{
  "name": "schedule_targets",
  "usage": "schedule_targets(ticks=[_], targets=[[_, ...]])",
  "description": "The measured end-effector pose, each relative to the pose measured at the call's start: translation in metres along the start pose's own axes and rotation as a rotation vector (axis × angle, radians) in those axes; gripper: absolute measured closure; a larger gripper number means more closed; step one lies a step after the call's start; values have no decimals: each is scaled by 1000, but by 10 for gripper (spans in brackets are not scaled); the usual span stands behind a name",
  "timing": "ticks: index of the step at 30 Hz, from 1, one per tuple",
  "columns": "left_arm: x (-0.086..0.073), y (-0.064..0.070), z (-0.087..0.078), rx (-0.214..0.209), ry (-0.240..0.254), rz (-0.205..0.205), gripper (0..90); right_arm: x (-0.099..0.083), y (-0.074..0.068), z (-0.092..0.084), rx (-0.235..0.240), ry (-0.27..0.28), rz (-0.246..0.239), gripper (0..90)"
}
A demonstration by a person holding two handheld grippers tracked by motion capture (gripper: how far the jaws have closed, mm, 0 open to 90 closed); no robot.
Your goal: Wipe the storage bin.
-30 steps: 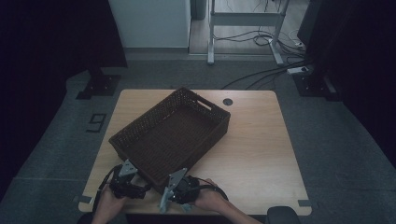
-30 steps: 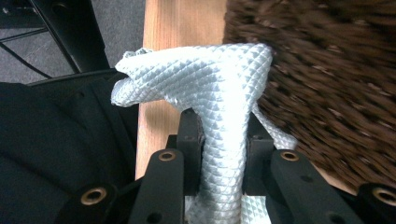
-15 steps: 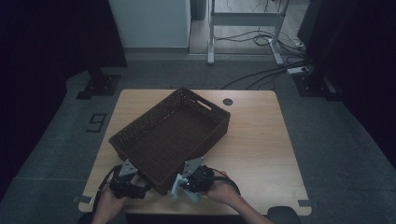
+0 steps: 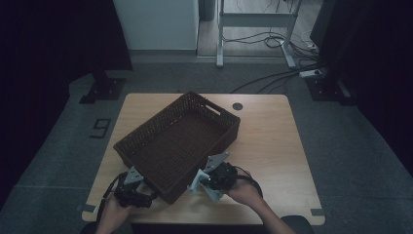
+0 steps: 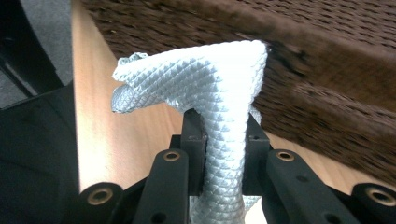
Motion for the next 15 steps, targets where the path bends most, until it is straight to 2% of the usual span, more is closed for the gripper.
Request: schedule_targets(ticks=[8,15], targets=[[0,0,0,0,-1,0,0,-10,23,-20,-65,13,53,751],[0,0,0,0,0,-3,0,-25,48,-39,-135,25,127,749]])
Point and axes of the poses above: each handheld gripper's, and its own axes: z roughly forward along the jaws, x roughly out of its top, y roughly to its right, the point moved 6 cm from there along z, roughly forward along the jaws, and after that the axes turned 11 degrees about x, right-handed, at the moved point
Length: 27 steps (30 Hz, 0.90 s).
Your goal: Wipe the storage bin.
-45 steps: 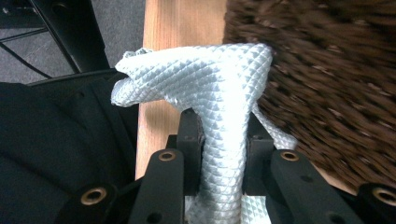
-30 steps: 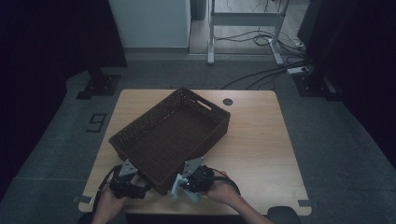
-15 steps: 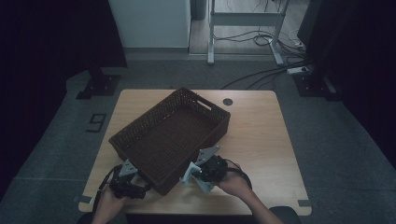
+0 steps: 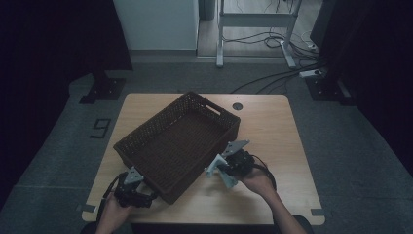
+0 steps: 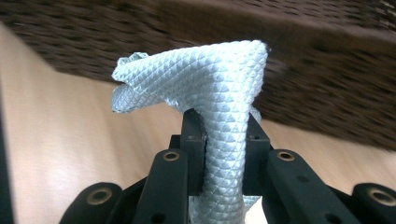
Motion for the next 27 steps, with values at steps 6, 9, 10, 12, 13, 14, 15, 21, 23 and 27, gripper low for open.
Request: schedule_targets(ticks=[6,9,10,12,13,14,15,21,23,27], targets=[[0,0,0,0,0,0,0,-10,22,-16,-55,23,52,749],[0,0,0,0,0,1,0,-15,31,-24,-85,26,73,749],[0,0,0,0,-1,1,0,-16,34,-26,-95,30,80,749],[0,0,0,1,-1,1,0,-21,41,-31,-108,32,95,749],[0,0,0,1,-1,1,0,-23,44,-33,-114,31,102,749],[0,0,0,1,-1,1,0,-25,47,-34,-120,32,103,749],[0,0,0,1,-1,2,0,-28,51,-37,-128,35,117,749],[0,0,0,1,-2,2,0,-43,70,-49,-207,19,158,749],[0,0,0,1,-1,2,0,-48,76,-53,-223,15,172,749],[0,0,0,1,-1,2,0,-59,87,-62,-264,14,202,749]])
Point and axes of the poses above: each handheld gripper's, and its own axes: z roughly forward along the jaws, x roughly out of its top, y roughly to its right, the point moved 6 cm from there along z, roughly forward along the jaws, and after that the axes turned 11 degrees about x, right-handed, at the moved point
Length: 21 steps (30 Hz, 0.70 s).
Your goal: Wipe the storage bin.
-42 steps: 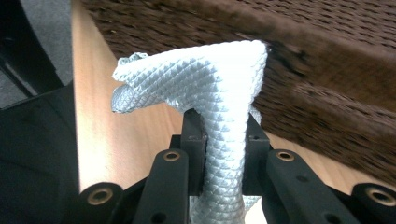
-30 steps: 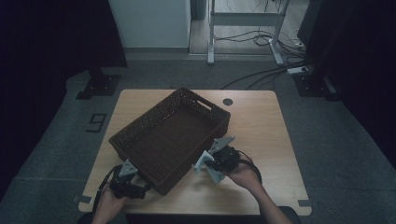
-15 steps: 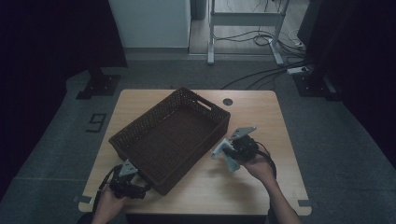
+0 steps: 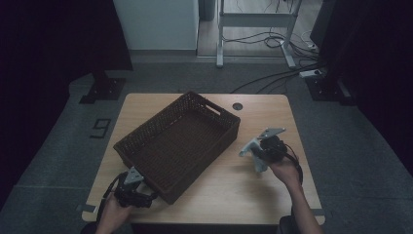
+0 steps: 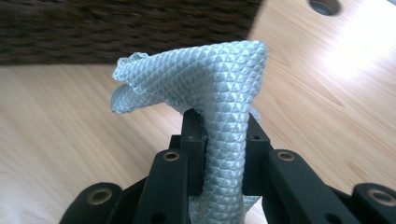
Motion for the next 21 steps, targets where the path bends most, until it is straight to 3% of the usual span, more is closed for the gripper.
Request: schedule_targets(ticks=[13,21], targets=[[0,0,0,0,-1,-1,0,-27,43,-24,-90,22,117,749],[0,0,0,0,-1,-1,0,-47,56,-8,-89,-33,162,746]])
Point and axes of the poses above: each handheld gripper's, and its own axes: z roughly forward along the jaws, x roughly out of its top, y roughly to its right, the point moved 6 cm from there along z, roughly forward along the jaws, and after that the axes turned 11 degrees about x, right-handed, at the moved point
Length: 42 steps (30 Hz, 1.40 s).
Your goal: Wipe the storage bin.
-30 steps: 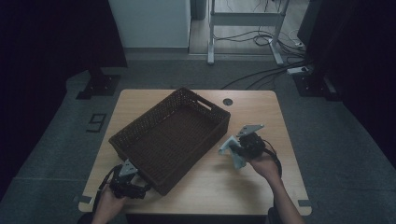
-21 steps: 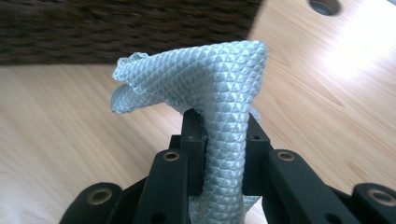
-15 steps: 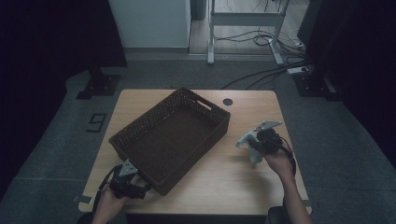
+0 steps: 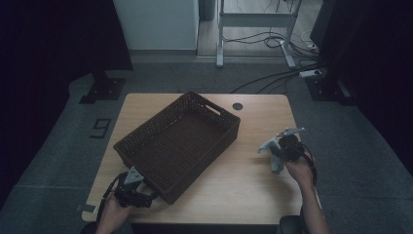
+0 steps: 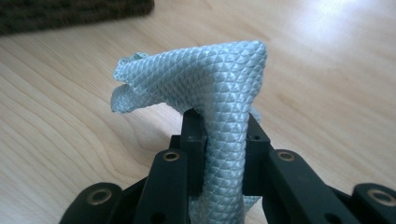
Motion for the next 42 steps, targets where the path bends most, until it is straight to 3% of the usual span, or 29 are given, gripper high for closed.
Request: schedule_targets(ticks=[7,13,16,24,30,36,39,42], targets=[[0,0,0,0,0,0,0,-11,5,15,23,-38,28,734],[0,0,0,1,-1,0,0,-20,5,29,31,-98,21,688],[0,0,0,1,-2,1,0,-19,5,27,30,-98,17,657],[0,0,-1,2,-12,-2,0,-15,6,20,18,-51,16,419],[0,3,-8,8,-23,-9,0,-9,3,15,9,-24,-2,308],[0,13,-20,4,-38,-8,0,0,-4,6,-6,24,-28,235],[0,21,-23,9,-46,10,0,4,-7,2,10,48,-26,216],[0,30,-29,-6,-36,-1,0,8,-11,0,29,71,-20,215]])
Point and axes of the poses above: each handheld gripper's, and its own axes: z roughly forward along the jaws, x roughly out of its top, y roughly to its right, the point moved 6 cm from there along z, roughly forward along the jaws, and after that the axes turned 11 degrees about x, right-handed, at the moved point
